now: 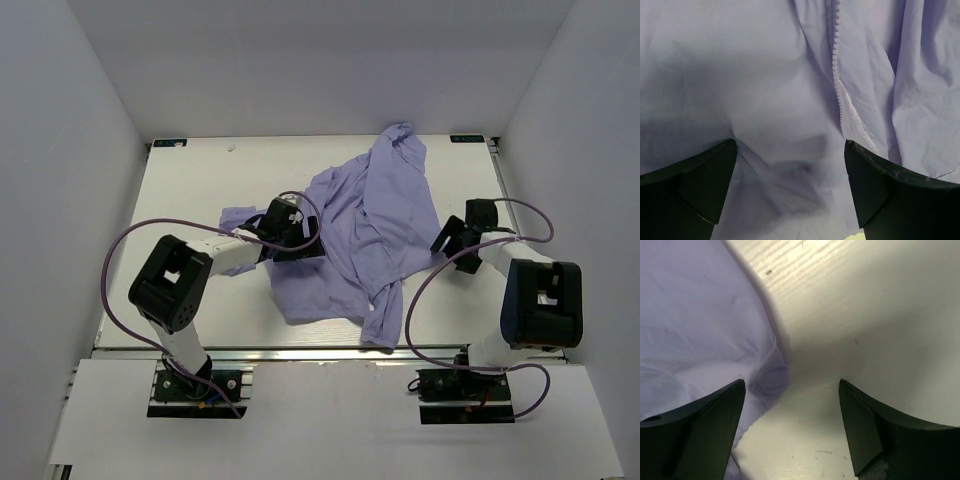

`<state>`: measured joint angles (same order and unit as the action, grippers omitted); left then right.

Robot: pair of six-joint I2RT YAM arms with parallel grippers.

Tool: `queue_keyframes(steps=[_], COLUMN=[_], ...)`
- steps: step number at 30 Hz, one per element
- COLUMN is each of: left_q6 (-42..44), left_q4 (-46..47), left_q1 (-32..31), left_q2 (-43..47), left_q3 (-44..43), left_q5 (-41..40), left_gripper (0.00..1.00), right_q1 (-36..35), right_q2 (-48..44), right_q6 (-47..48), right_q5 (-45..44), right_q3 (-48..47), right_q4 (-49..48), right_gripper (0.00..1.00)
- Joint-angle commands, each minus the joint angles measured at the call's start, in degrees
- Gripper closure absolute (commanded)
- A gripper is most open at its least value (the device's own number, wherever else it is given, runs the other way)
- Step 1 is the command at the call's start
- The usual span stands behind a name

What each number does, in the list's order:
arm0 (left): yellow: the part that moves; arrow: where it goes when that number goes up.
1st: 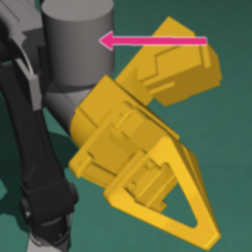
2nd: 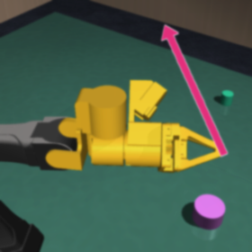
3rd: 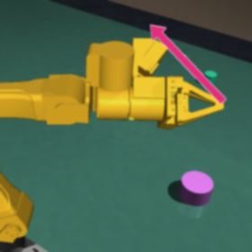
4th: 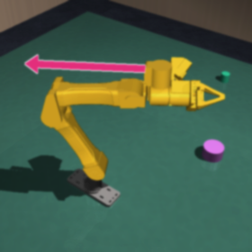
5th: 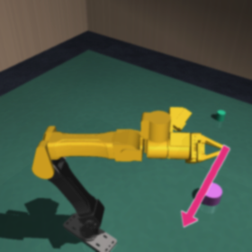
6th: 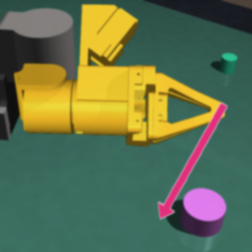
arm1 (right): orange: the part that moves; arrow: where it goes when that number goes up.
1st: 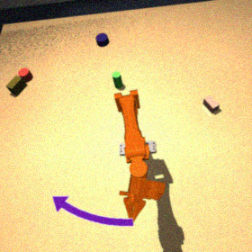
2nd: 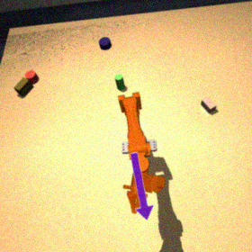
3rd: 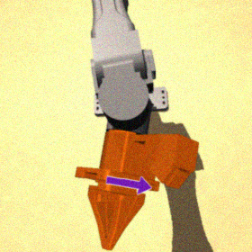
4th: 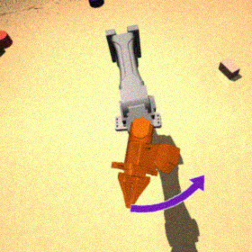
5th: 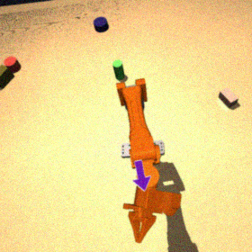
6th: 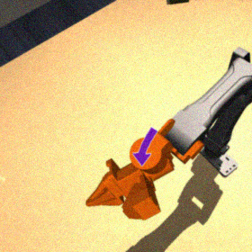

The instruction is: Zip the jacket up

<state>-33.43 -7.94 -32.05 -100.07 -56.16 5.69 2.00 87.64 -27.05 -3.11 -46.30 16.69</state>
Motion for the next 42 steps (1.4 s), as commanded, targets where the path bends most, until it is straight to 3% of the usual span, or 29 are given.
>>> queue_keyframes(steps=[1,3,5,7,9,17,21,24,26,27,28,29,33,34,36,38,39,41,42], left_q6=[0.65,0.91,0.91,0.82,0.65,1.87,3.46,4.34,4.51,4.43,4.43,4.43,4.08,4.07,4.07,3.99,3.81,3.55,3.55], left_q4=[-3.39,-5.05,-5.85,-6.82,-7.00,-5.33,-5.41,-4.01,-1.74,-1.11,-0.67,-0.32,-1.46,-1.72,-2.60,-3.82,-4.18,-4.71,-4.71], left_q1=[-0.20,-0.20,-0.11,0.24,0.93,6.03,6.65,6.65,6.65,6.65,6.65,6.65,6.65,6.65,6.65,6.65,6.65,6.65,6.65], left_q2=[-1.53,-1.97,-2.32,-2.23,-1.62,2.33,3.30,3.83,4.27,4.53,5.14,5.41,7.26,7.69,8.84,10.15,10.51,11.30,12.00], left_q3=[0.79,0.44,0.18,-0.09,0.09,2.72,2.29,2.37,3.24,3.51,3.86,4.04,4.04,4.04,4.13,4.04,4.13,4.57,4.74], left_q5=[-4.54,-8.23,-9.91,-10.88,-11.58,-10.09,-9.21,-6.93,-2.81,-1.75,-0.96,0.01,-0.24,-0.16,-0.42,-1.03,-1.38,-2.00,-2.44], left_gripper=[0.02,0.02,0.02,0.02,0.02,0.02,0.02,0.02,0.02,0.02,0.02,0.02,0.02,0.02,0.02,0.02,0.02,0.02,0.02], right_q1=[0.20,0.20,0.20,0.20,0.37,9.50,10.22,8.91,1.72,-2.75,-12.71,-17.16,-38.95,-47.44,-54.35,-60.26,-62.01,-62.73,-62.91], right_q2=[2.18,4.20,6.31,7.19,7.29,-1.74,-5.98,-7.30,-8.27,-8.62,-8.45,-8.27,-7.57,-6.35,-2.50,-0.28,0.42,-0.44,-3.06], right_q6=[-1.34,-1.86,-2.39,-2.75,-2.75,2.34,7.53,12.27,17.62,18.95,20.01,20.71,17.38,17.29,13.44,8.53,6.24,4.73,5.16], right_q5=[1.86,2.67,4.50,6.09,5.41,-4.17,-8.92,-6.22,-8.12,-14.92,-17.86,-19.81,-22.36,-24.03,-28.78,-31.06,-30.64,-30.20,-26.80], right_q3=[0.77,0.78,-0.10,-0.71,-2.64,-13.10,-24.23,-30.49,-32.00,-32.09,-32.09,-31.92,-25.52,-22.54,-20.76,-18.57,-17.78,-15.76,-15.22], right_q4=[-6.39,-8.68,-9.47,-10.18,-9.14,4.20,10.02,14.68,16.79,18.19,19.16,20.39,25.41,27.59,31.98,38.32,39.46,40.35,39.74], right_gripper=[0.25,0.30,0.56,0.95,1.00,1.00,1.00,1.00,1.00,1.00,1.00,1.00,1.00,1.00,1.00,0.93,0.83,0.56,0.27])
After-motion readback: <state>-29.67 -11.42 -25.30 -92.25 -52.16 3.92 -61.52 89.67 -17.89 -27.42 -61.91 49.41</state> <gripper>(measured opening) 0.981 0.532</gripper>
